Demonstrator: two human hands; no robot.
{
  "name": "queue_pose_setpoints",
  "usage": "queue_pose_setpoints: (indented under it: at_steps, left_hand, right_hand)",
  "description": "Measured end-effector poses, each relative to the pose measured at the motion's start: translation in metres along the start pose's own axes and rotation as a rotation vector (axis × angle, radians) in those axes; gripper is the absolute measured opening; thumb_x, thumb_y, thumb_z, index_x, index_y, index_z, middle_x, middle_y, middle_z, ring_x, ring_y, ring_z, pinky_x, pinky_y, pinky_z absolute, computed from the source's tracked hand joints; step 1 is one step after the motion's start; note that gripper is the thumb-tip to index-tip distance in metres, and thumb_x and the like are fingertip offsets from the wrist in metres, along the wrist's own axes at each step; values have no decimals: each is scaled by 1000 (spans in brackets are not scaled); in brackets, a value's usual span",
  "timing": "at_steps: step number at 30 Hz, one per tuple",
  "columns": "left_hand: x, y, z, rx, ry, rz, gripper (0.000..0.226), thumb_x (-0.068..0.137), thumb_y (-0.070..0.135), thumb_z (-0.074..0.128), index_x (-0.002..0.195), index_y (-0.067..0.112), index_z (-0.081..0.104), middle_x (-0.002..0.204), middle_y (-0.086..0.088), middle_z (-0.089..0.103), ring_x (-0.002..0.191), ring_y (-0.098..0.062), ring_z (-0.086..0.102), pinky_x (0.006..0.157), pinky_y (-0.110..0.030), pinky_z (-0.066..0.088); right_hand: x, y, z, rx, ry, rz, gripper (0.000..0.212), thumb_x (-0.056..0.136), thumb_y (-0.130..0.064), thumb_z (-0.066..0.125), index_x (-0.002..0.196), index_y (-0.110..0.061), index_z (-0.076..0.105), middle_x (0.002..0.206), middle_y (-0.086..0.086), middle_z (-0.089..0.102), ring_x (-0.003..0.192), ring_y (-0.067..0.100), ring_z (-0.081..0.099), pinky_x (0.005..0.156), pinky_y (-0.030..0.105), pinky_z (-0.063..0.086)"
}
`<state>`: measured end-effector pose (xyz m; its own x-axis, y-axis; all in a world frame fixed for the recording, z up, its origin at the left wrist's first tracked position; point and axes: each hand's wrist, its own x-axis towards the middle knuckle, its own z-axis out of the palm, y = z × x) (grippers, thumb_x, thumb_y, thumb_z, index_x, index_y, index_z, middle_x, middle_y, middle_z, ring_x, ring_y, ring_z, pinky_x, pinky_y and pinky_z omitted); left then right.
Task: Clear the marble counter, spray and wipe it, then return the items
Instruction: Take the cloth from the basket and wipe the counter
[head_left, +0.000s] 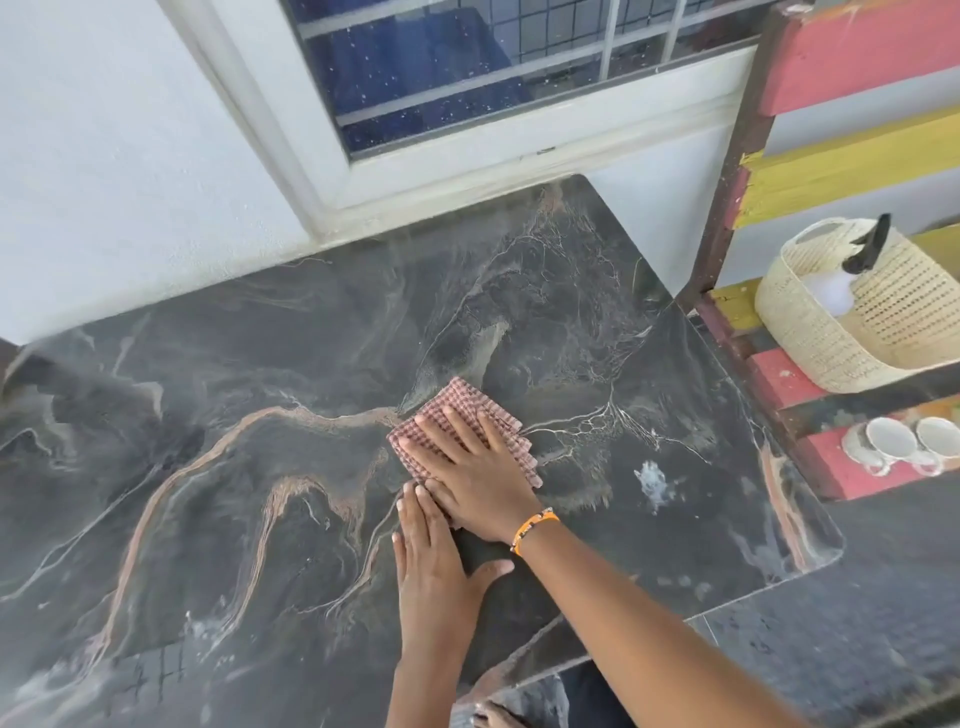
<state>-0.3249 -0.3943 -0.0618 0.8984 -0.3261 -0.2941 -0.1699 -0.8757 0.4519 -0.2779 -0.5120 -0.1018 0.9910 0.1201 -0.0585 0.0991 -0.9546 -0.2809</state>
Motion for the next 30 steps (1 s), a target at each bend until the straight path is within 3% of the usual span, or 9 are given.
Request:
queue_pose_setpoints:
  at_steps: [3, 9, 14, 17, 22, 30]
  left_hand:
    - [-10, 10, 8, 56, -63, 51, 116, 74, 65, 51, 143, 4, -19, 155, -9, -21, 143, -21, -22, 116, -34, -8]
    - [-20, 21, 23, 103, -159, 88, 119, 73, 65, 55, 143, 7, -22, 153, -8, -29, 141, -22, -26, 115, -37, -10]
    - [-20, 18, 27, 84, -162, 94, 119, 74, 62, 58, 144, 8, -21, 152, -6, -31, 139, -18, -30, 115, -37, -12]
    - [-20, 19, 28, 84, -153, 98, 119, 74, 60, 61, 145, 6, -18, 153, -9, -28, 141, -21, -26, 115, -39, -10]
    - [-18, 20, 31, 99, -141, 101, 121, 72, 60, 62, 145, 3, -16, 154, -12, -24, 142, -24, -23, 115, -41, -8]
    - [-24, 12, 34, 3, -36, 130, 114, 74, 57, 64, 147, 9, -9, 157, -5, -18, 144, -19, -19, 116, -37, -8]
  right_hand:
    - [-25, 32, -6, -31, 8, 88, 55, 96, -39, 27, 148, -36, 9, 160, -5, 8, 147, 25, 4, 117, 51, -2]
    - [-80, 140, -35, -81, 32, 480, 54, 98, -40, 24, 148, -39, 3, 160, -9, 2, 147, 21, -1, 118, 47, 2]
    - [-127, 204, -54, -39, 9, 676, 52, 100, -37, 23, 148, -38, 2, 160, -7, 0, 147, 24, -2, 117, 49, 10]
    - [-155, 201, -53, -36, 14, 700, 53, 100, -35, 24, 148, -36, 2, 160, -5, 2, 147, 26, 2, 116, 47, 14]
    - [-190, 156, -34, 6, 53, 758, 56, 99, -36, 26, 147, -40, -3, 160, -5, -1, 147, 25, -4, 116, 50, 0]
    - [-152, 71, -15, -21, 49, 646, 58, 97, -39, 25, 149, -33, -1, 160, 0, -4, 147, 29, -1, 115, 53, 1]
